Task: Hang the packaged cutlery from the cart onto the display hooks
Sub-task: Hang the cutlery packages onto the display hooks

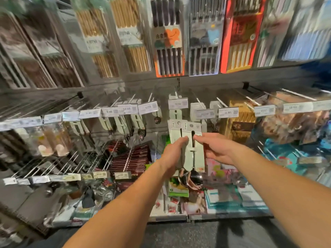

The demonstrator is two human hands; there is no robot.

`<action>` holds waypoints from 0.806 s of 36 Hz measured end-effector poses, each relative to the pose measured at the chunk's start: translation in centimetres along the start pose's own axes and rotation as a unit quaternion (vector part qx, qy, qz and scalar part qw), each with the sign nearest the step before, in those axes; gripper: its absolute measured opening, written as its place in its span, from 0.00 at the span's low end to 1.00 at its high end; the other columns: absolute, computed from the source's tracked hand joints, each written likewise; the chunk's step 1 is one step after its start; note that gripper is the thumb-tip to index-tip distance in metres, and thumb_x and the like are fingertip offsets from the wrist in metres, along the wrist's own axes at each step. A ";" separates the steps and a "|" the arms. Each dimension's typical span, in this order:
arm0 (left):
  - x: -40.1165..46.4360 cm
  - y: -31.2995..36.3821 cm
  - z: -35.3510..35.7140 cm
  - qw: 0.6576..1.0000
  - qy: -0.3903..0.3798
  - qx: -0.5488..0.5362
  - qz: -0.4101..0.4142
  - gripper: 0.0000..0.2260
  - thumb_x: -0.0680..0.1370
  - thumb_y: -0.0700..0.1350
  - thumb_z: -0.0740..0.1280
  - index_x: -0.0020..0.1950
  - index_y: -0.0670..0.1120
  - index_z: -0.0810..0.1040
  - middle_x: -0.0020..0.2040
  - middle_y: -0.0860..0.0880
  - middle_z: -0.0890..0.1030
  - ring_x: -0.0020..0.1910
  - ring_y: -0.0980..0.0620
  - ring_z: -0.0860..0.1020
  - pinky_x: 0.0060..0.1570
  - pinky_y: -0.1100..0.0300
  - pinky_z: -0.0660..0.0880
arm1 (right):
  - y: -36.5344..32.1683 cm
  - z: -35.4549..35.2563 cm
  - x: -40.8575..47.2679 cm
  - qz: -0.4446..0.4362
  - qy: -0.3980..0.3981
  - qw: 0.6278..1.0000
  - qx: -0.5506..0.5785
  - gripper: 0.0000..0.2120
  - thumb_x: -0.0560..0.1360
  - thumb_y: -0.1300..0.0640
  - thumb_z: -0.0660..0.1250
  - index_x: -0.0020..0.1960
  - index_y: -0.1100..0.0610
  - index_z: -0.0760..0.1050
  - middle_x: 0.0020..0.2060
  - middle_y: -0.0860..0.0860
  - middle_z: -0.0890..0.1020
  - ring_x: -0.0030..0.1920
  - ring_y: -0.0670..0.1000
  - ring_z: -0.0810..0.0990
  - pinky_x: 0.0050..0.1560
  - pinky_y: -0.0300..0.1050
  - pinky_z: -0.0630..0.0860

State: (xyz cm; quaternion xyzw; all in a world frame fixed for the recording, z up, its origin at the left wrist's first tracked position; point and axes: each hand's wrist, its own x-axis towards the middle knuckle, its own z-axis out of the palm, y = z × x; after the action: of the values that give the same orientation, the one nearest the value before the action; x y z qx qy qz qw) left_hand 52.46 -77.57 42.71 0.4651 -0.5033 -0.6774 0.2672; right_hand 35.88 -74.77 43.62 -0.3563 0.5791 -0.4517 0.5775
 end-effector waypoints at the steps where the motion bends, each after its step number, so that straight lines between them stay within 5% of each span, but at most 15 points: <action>1: 0.0 0.0 -0.9 1.000 0.000 -0.002 0.001 0.31 0.77 0.60 0.62 0.77 0.47 0.66 0.75 0.52 0.68 0.71 0.53 0.67 0.62 0.59 0.60 | 0.1 0.9 0.5 -0.001 0.006 1.000 0.009 0.39 0.57 0.43 0.83 0.65 0.52 0.77 0.62 0.51 0.81 0.64 0.52 0.78 0.70 0.56 0.70; 5: 1.2 -1.1 -4.4 1.000 0.018 -0.004 -0.002 0.42 0.66 0.68 0.67 0.76 0.49 0.68 0.76 0.51 0.68 0.75 0.50 0.66 0.69 0.55 0.59 | 0.8 4.2 1.8 0.004 0.023 0.999 0.026 0.35 0.62 0.45 0.81 0.66 0.51 0.76 0.62 0.50 0.81 0.62 0.50 0.79 0.69 0.55 0.72; 7: 2.1 -1.8 -6.4 0.999 0.041 -0.003 0.004 0.37 0.65 0.72 0.66 0.67 0.51 0.78 0.66 0.48 0.80 0.65 0.47 0.77 0.70 0.49 0.67 | 0.7 5.8 2.2 0.004 0.023 0.999 0.027 0.19 0.74 0.52 0.74 0.63 0.53 0.77 0.58 0.51 0.84 0.56 0.49 0.82 0.61 0.49 0.78; 9: 1.5 -1.3 -8.0 0.997 0.079 -0.013 0.018 0.30 0.72 0.70 0.64 0.59 0.49 0.83 0.54 0.48 0.86 0.53 0.46 0.84 0.61 0.45 0.77 | 0.9 6.9 2.9 0.010 0.021 0.999 0.032 0.09 0.80 0.56 0.67 0.59 0.53 0.79 0.53 0.50 0.85 0.48 0.47 0.84 0.46 0.42 0.81; 12: 2.4 -1.7 -11.2 0.992 0.121 -0.007 0.018 0.30 0.76 0.69 0.60 0.53 0.43 0.84 0.47 0.44 0.86 0.45 0.44 0.85 0.53 0.48 0.80 | 0.9 8.2 4.3 0.011 0.032 0.999 0.017 0.09 0.80 0.58 0.66 0.59 0.55 0.79 0.53 0.51 0.85 0.49 0.49 0.83 0.41 0.41 0.79; 15: 3.8 -2.5 -13.8 0.990 0.137 -0.019 0.007 0.38 0.69 0.73 0.65 0.53 0.37 0.82 0.43 0.39 0.85 0.43 0.40 0.84 0.53 0.42 0.81 | 1.4 8.7 6.0 0.011 0.053 0.999 -0.009 0.08 0.80 0.59 0.66 0.57 0.56 0.79 0.53 0.53 0.85 0.50 0.51 0.84 0.46 0.46 0.81; 19: 4.9 -1.7 -15.8 0.995 0.090 -0.017 -0.023 0.27 0.80 0.61 0.61 0.42 0.37 0.81 0.35 0.40 0.82 0.33 0.42 0.81 0.44 0.47 0.79 | 1.2 9.9 9.2 -0.014 0.100 0.991 -0.085 0.08 0.79 0.58 0.67 0.57 0.55 0.80 0.47 0.52 0.86 0.45 0.50 0.84 0.38 0.41 0.79; 22: 6.4 -2.1 -16.9 0.996 0.070 0.031 -0.043 0.24 0.82 0.60 0.58 0.44 0.41 0.81 0.36 0.44 0.84 0.35 0.45 0.83 0.41 0.53 0.80 | 1.0 10.2 11.8 -0.025 0.118 0.984 -0.131 0.12 0.78 0.55 0.69 0.60 0.56 0.79 0.54 0.52 0.83 0.53 0.52 0.82 0.47 0.44 0.77; 29: 9.7 -1.8 -19.0 0.992 0.083 0.090 -0.031 0.24 0.83 0.61 0.55 0.50 0.46 0.84 0.42 0.48 0.86 0.41 0.48 0.83 0.51 0.52 0.79 | -0.7 10.9 16.1 -0.064 0.133 0.981 -0.128 0.21 0.76 0.55 0.72 0.67 0.59 0.76 0.63 0.50 0.79 0.61 0.50 0.77 0.60 0.40 0.69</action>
State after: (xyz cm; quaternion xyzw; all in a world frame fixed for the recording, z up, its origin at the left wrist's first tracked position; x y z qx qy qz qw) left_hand 65.58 -93.24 36.41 0.5574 -0.5237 -0.5964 0.2437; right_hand 45.32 -91.23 39.49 -0.4004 0.6796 -0.4537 0.4146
